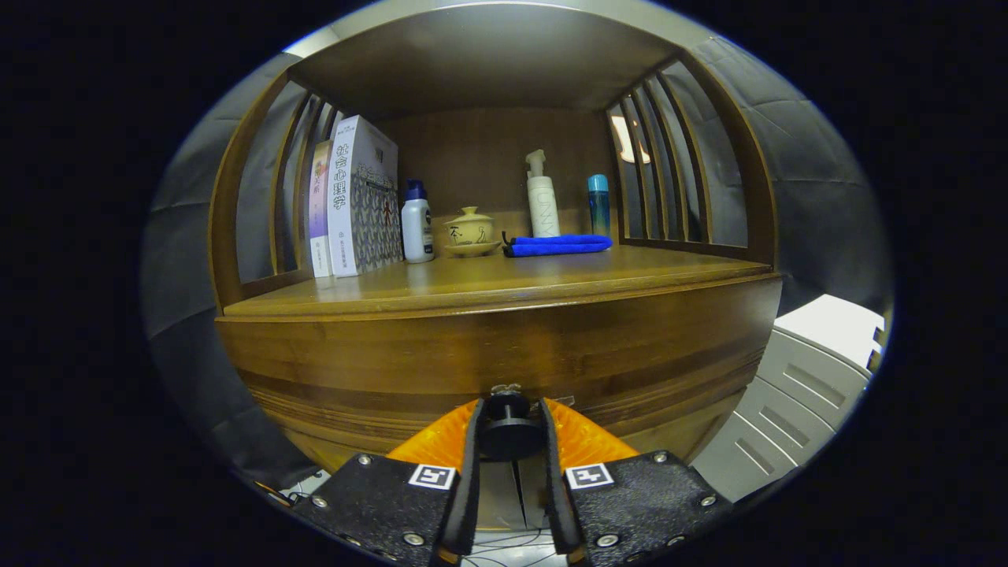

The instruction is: Pull open the drawer, take out the items inside it, and place them on the countertop above the cabinet.

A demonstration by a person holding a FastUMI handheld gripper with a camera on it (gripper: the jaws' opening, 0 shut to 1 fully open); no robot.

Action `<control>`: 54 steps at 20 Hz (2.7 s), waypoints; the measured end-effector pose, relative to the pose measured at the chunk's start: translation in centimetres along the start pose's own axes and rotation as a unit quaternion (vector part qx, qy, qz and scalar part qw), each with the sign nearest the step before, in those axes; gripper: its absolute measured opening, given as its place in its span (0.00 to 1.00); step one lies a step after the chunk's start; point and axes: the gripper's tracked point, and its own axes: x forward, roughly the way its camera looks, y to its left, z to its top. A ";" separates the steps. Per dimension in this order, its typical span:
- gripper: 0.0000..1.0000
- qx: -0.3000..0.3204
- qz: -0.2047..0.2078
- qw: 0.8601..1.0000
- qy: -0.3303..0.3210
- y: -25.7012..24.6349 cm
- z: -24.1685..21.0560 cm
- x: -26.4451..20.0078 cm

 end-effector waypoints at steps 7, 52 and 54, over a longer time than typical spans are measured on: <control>0.32 -0.013 0.012 1.000 0.009 -0.5 -0.7 -2.6; 0.70 0.055 0.080 0.995 -0.029 0.9 1.0 -20.0; 0.83 0.037 0.074 0.995 -0.051 0.7 3.1 -20.6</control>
